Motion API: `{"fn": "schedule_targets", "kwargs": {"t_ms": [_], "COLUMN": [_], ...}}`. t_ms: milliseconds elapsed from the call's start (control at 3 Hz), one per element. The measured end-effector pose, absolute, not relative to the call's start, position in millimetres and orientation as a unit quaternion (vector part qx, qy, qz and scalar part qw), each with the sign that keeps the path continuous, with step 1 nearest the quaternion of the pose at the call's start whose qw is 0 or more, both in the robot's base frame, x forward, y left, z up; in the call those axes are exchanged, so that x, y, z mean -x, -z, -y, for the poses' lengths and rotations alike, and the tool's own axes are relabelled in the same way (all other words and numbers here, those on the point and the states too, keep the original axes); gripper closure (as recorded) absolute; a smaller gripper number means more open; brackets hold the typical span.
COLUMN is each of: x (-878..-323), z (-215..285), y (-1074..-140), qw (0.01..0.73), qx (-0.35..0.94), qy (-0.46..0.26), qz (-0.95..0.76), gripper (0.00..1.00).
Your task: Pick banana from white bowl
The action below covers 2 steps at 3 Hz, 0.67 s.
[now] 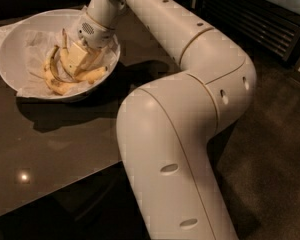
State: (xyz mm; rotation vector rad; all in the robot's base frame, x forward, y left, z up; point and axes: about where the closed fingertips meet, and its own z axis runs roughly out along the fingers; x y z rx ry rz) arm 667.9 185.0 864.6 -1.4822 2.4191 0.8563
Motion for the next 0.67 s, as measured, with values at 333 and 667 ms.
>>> {"fn": "schedule_targets", "kwargs": {"t_ms": [333, 667], "x": [-661.5, -661.8], "z": [-185.0, -187.4], "y": [-894.8, -894.5], "qw": [0.106, 0.107], "qx": [0.528, 0.529], "qy": [-0.265, -0.261], "qz": [-0.800, -0.800], "gripper": [1.00, 1.00]}}
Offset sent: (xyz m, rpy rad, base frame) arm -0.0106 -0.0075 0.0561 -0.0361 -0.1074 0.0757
